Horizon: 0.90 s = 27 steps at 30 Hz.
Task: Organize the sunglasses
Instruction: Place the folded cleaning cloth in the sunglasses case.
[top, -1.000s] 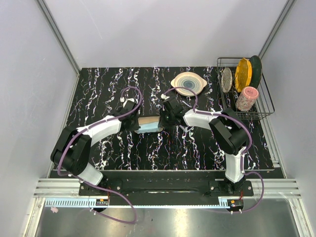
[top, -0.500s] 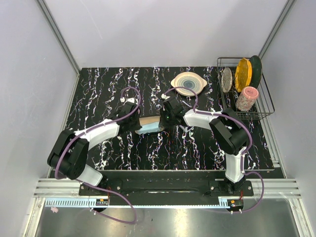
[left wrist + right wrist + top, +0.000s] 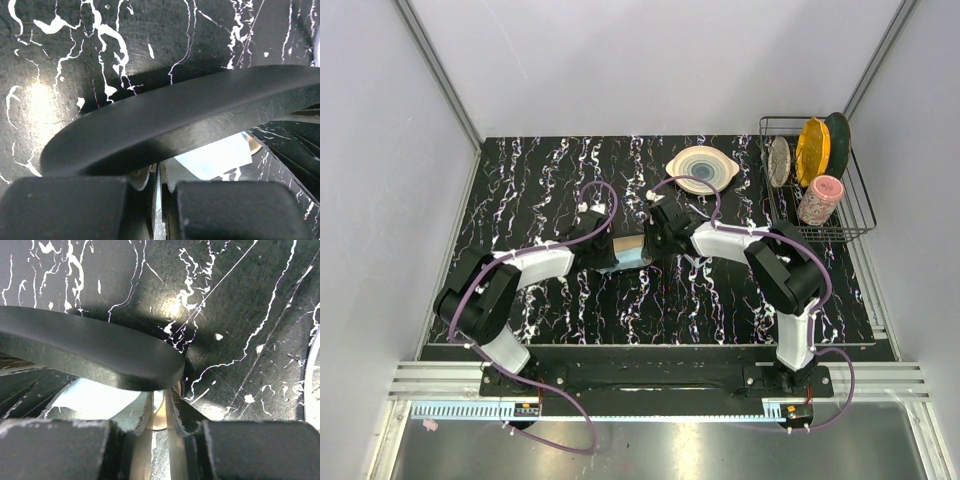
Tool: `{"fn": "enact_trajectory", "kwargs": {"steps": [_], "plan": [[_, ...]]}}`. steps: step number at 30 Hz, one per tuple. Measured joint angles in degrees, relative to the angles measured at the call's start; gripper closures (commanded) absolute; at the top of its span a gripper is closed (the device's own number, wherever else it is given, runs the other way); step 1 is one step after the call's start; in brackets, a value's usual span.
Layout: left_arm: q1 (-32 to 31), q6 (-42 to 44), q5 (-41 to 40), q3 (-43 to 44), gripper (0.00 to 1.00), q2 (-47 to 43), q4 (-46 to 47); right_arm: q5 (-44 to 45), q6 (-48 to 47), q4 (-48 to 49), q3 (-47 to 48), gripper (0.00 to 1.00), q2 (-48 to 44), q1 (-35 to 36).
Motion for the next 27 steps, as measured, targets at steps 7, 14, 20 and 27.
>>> {"fn": "enact_trajectory", "kwargs": {"steps": [7, 14, 20, 27], "plan": [[-0.3, -1.4, -0.7, 0.4, 0.97, 1.7, 0.0, 0.0, 0.0, -1.1, 0.0, 0.82, -0.6, 0.4], [-0.6, -2.7, -1.7, 1.7, 0.99, 2.6, -1.3, -0.6, 0.5, -2.9, 0.3, 0.82, -0.9, 0.4], [-0.8, -3.1, -2.3, 3.0, 1.0, 3.4, -2.9, -2.1, 1.7, -3.8, 0.3, 0.81, -2.6, 0.5], [-0.9, -3.7, -2.4, 3.7, 1.0, 3.9, -4.0, -4.7, 3.3, -3.8, 0.4, 0.8, -5.9, 0.4]]}}
